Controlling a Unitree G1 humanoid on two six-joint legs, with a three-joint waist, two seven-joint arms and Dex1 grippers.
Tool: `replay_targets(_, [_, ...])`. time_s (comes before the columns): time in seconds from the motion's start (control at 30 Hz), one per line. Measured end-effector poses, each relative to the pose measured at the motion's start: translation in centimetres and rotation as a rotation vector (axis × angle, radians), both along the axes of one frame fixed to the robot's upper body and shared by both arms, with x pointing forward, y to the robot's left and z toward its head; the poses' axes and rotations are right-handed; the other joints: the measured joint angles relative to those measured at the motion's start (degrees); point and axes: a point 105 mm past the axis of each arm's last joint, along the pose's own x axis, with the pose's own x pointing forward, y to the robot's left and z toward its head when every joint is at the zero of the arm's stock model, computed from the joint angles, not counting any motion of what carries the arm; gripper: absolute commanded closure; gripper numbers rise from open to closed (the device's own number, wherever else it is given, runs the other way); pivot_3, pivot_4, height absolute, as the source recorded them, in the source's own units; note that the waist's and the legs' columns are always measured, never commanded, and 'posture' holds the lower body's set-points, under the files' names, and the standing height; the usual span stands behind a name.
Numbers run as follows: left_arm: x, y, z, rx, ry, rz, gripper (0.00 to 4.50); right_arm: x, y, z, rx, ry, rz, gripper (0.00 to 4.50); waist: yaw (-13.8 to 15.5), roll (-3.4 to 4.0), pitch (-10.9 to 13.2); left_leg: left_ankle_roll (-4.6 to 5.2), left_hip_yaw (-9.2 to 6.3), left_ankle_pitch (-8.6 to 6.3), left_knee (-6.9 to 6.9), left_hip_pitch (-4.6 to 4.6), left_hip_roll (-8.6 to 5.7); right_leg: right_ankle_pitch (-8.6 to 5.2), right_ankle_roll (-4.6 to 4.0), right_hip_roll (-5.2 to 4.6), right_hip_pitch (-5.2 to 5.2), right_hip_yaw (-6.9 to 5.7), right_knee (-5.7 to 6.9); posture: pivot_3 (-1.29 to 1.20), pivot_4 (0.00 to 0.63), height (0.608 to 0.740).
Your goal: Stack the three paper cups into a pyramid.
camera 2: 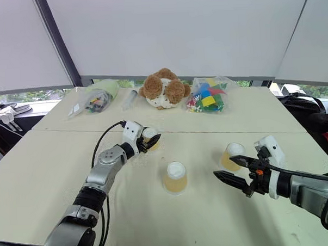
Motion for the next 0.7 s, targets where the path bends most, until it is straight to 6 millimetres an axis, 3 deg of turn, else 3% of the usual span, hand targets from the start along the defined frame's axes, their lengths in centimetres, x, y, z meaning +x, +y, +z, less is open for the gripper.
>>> replay_targets(0.2, [-0.6,0.2,0.3,-0.015,-0.018,-0.038,2.09,0.2,-0.5,0.8,0.025,-0.048,-0.032,0.00,-0.10,0.00,0.00,0.00,0.01,0.00,-0.01,-0.01,0.02,0.00,0.00,0.00,-0.02,0.00,0.00,0.00,0.150,0.740])
replay_targets(0.33, [-3.6,1.3,1.2,0.019,-0.054,-0.150,2.09,0.1,-1.0,1.1,0.031,-0.066,-0.051,0.00,-0.27,0.02,-0.01,-0.01,0.02,0.00,-0.07,0.00,0.09,0.00,0.00,0.04,-0.07,0.00,0.02,0.00,0.150,0.740])
replay_targets(0.53, [-8.1,2.5,0.7,0.071,0.013,-0.250,2.09,0.1,-1.6,0.7,0.046,-0.045,-0.058,0.00,0.11,0.02,-0.01,-0.01,0.03,0.00,-0.03,0.04,0.06,-0.01,-0.01,-0.05,0.03,0.00,0.04,0.00,0.150,0.740])
replay_targets(0.7, [-9.9,2.2,0.7,0.072,0.044,-0.283,2.09,0.4,-1.8,0.4,0.051,-0.033,-0.059,0.00,-0.03,0.02,-0.01,-0.01,0.02,0.00,0.01,0.05,0.04,-0.01,-0.02,-0.06,0.03,0.00,0.04,0.00,0.150,0.740])
